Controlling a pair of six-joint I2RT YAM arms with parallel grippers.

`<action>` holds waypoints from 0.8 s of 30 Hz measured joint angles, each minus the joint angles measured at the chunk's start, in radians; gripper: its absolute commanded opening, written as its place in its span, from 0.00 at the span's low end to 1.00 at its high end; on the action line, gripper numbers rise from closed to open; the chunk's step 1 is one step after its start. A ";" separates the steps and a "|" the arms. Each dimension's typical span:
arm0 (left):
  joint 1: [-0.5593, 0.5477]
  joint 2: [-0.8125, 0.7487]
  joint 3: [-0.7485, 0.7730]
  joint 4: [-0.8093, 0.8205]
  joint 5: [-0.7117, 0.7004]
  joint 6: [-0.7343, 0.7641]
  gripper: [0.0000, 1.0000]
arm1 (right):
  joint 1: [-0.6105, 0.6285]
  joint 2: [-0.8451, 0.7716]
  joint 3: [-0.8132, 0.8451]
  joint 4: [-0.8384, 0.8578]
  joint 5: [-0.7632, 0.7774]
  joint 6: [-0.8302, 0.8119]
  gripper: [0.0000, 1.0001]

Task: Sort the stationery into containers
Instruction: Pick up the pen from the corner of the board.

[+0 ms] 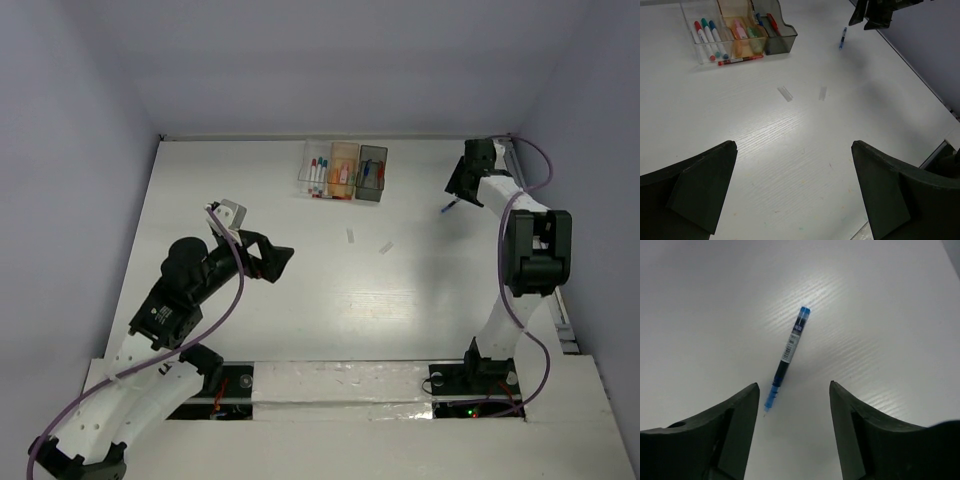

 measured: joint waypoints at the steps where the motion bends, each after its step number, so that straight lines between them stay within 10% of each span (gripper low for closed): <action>1: 0.000 -0.001 0.000 0.000 0.000 0.000 0.99 | 0.000 0.017 0.003 -0.005 -0.002 -0.007 0.66; 9: -0.011 -0.002 0.000 0.000 -0.005 0.000 0.99 | 0.001 0.206 0.157 -0.109 -0.043 -0.025 0.57; 19: -0.017 -0.001 0.000 0.000 -0.010 0.000 0.99 | 0.001 0.280 0.237 -0.163 -0.093 -0.047 0.02; 24: -0.017 0.008 0.000 0.001 -0.010 0.000 0.99 | 0.001 0.269 0.217 -0.140 -0.146 -0.093 0.00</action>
